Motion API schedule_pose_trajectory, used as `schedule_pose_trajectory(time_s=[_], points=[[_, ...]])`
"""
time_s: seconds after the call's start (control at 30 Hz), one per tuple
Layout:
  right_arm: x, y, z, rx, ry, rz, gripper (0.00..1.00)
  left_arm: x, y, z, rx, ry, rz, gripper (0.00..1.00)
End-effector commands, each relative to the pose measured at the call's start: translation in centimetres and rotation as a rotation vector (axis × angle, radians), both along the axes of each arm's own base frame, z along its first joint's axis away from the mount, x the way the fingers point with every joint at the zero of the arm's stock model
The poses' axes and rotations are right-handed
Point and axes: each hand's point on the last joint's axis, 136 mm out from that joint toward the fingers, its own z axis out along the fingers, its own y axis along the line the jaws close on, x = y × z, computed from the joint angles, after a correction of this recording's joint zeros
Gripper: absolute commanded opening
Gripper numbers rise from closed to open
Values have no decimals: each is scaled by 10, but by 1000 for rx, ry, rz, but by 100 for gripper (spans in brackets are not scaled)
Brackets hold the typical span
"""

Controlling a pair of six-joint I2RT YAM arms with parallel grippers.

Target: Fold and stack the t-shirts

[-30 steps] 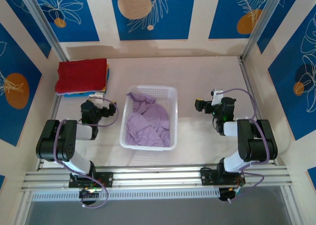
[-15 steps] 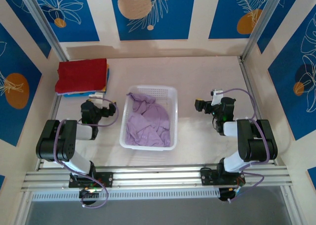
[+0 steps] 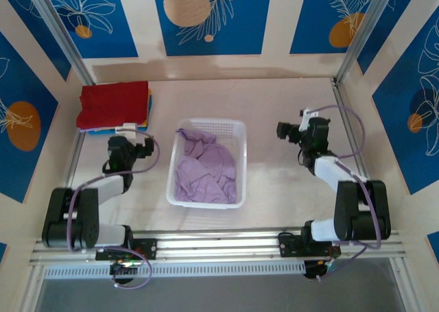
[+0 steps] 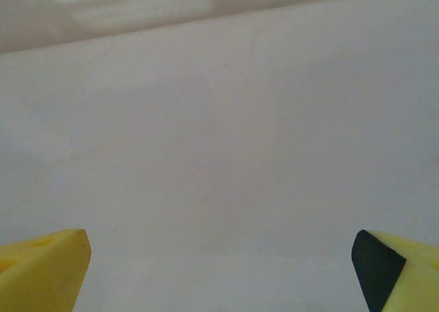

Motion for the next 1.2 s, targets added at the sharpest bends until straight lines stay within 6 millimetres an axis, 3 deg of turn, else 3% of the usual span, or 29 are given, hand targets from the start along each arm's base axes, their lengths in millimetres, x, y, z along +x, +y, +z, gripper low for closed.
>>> schedule_pose_trajectory(time_s=[0.0, 0.13, 0.23, 0.37, 0.53, 0.63, 0.8, 0.97, 1.07, 1.17], points=[[-29, 1, 17, -25, 155, -85, 99, -12, 14, 30, 7, 139, 96, 99], [-52, 32, 49, 42, 237, -53, 99, -37, -15, 47, -155, 327, 5, 99], [-73, 64, 59, 72, 327, 21, 99, -68, -28, 43, -330, 463, 41, 99], [-101, 100, 61, 73, 406, 119, 99, -98, -67, 32, -551, 513, -36, 99], [-131, 123, 50, 194, 549, 114, 99, -123, -100, 8, -728, 530, -75, 99], [-147, 137, 46, 236, 617, 132, 99, -134, -117, 4, -768, 535, -129, 99], [-161, 144, 38, 232, 659, 140, 99, -146, -139, -6, -755, 579, -186, 99], [-165, 143, 45, 246, 647, 148, 99, -146, -158, -15, -729, 630, -234, 99], [-166, 134, 53, 230, 614, 143, 99, -137, -171, -14, -730, 623, -257, 99], [-168, 111, 65, 188, 586, 86, 99, -130, -189, -12, -714, 635, -295, 99]])
